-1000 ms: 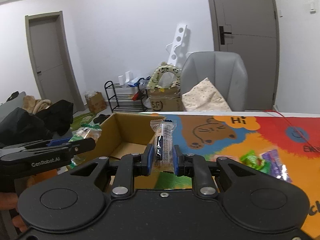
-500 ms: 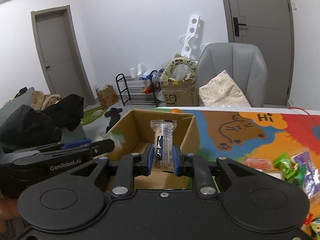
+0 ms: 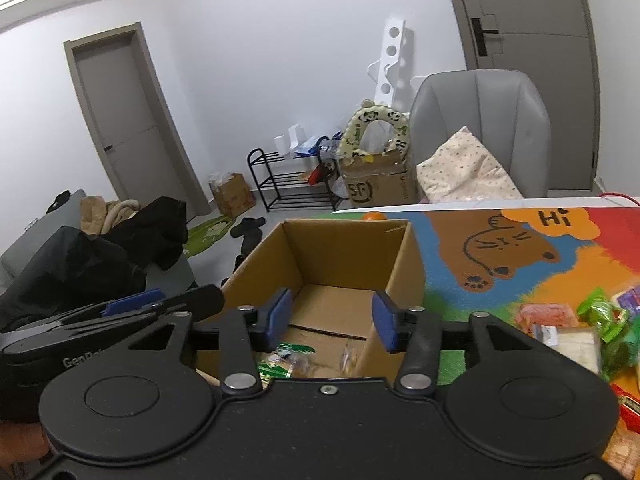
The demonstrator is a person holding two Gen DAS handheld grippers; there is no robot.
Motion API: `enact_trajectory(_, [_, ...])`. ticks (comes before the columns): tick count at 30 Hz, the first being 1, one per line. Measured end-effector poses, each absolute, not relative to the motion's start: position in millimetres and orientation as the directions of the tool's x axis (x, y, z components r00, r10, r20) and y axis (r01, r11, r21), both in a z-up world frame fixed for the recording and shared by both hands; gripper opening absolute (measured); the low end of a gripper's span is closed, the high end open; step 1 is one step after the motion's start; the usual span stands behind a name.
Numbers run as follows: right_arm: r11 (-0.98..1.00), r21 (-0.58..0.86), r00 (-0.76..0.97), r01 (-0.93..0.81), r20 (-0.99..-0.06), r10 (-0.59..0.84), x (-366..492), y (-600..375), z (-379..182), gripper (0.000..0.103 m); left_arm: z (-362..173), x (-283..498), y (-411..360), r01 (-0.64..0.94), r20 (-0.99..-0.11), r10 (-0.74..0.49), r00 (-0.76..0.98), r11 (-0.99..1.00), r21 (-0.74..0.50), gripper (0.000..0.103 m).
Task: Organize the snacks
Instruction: 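Open the left gripper and right gripper to drop both snacks into the box, then move the right gripper back over the table toward the blue candy packet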
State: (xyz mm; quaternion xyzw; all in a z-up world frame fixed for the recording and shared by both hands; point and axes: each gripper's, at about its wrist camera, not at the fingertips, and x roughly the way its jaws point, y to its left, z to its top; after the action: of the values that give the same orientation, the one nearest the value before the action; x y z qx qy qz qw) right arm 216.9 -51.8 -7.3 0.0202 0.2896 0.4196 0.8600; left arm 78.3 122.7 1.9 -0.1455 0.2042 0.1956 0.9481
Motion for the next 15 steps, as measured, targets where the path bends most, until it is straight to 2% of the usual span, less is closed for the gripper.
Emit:
enact_trajectory(3, [0.666, 0.274, 0.501, -0.694, -0.481, 0.719, 215.5, -64.8, -7.0, 0.057, 0.8, 78.0, 118.8, -0.44, -0.452, 0.318, 0.833, 0.876, -0.195, 0.089])
enact_trajectory(15, [0.747, 0.225, 0.595, -0.626, -0.483, 0.643, 210.6, -127.9, -10.6, 0.092, -0.4, 86.8, 82.7, -0.387, -0.471, 0.277, 0.838, 0.909, -0.153, 0.095])
